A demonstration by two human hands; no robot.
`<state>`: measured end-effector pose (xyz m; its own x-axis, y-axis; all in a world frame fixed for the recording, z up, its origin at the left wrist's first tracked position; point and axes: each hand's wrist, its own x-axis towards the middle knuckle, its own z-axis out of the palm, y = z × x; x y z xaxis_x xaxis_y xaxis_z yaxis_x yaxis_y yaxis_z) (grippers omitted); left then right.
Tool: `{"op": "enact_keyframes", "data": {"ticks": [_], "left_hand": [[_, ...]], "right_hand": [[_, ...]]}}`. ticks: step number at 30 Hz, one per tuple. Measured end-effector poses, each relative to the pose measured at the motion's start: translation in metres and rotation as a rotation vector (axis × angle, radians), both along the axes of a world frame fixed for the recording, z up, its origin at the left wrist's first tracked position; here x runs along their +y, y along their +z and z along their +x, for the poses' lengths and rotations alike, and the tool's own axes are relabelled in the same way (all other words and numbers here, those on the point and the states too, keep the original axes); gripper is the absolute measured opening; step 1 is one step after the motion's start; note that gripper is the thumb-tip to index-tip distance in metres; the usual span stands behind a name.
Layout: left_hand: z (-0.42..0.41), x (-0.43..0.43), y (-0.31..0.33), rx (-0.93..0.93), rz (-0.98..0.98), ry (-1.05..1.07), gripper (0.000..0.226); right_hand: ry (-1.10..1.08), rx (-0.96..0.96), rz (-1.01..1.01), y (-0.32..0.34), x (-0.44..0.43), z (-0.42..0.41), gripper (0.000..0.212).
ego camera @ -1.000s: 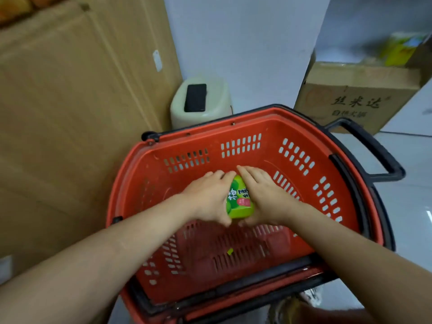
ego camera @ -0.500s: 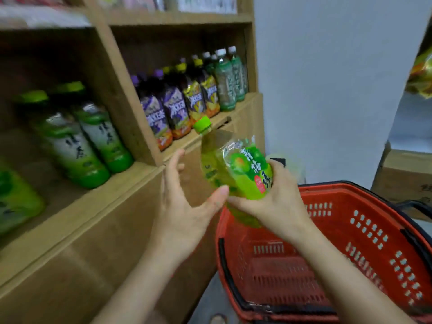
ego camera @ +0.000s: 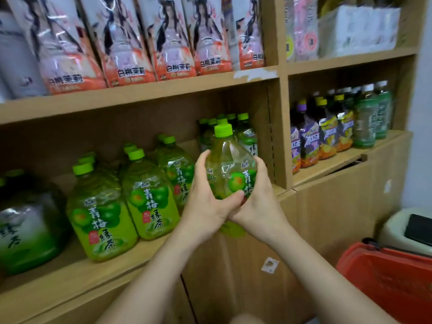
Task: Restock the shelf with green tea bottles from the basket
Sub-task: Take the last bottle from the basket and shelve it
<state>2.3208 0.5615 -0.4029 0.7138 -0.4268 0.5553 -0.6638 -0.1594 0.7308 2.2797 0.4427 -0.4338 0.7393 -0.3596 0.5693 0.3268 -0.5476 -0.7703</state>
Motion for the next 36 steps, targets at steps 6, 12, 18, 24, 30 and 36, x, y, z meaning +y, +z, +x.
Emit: {"op": "enact_keyframes", "data": {"ticks": [6, 12, 18, 24, 30, 36], "left_hand": [[0.049, 0.02, -0.018, 0.095, 0.018, 0.052, 0.098], [0.068, 0.016, -0.029, 0.115, -0.076, 0.166, 0.102], [0.082, 0.018, -0.035, 0.116, -0.182, 0.09, 0.094], [0.087, 0.012, -0.037, 0.112, -0.299, 0.082, 0.086], [0.086, 0.002, -0.036, 0.105, -0.309, 0.183, 0.074], [0.066, 0.009, -0.038, 0.123, -0.066, 0.261, 0.075]], "right_hand": [[0.048, -0.007, 0.042, -0.023, 0.031, 0.054, 0.114], [0.292, 0.056, 0.085, -0.03, 0.016, 0.088, 0.118], [0.811, 0.295, 0.301, -0.012, -0.024, 0.093, 0.093], [0.658, 0.178, 0.286, -0.016, -0.012, 0.108, 0.093], [0.546, 0.092, 0.295, -0.022, -0.01, 0.116, 0.081], [0.507, 0.085, 0.237, -0.026, -0.016, 0.121, 0.082]]}}
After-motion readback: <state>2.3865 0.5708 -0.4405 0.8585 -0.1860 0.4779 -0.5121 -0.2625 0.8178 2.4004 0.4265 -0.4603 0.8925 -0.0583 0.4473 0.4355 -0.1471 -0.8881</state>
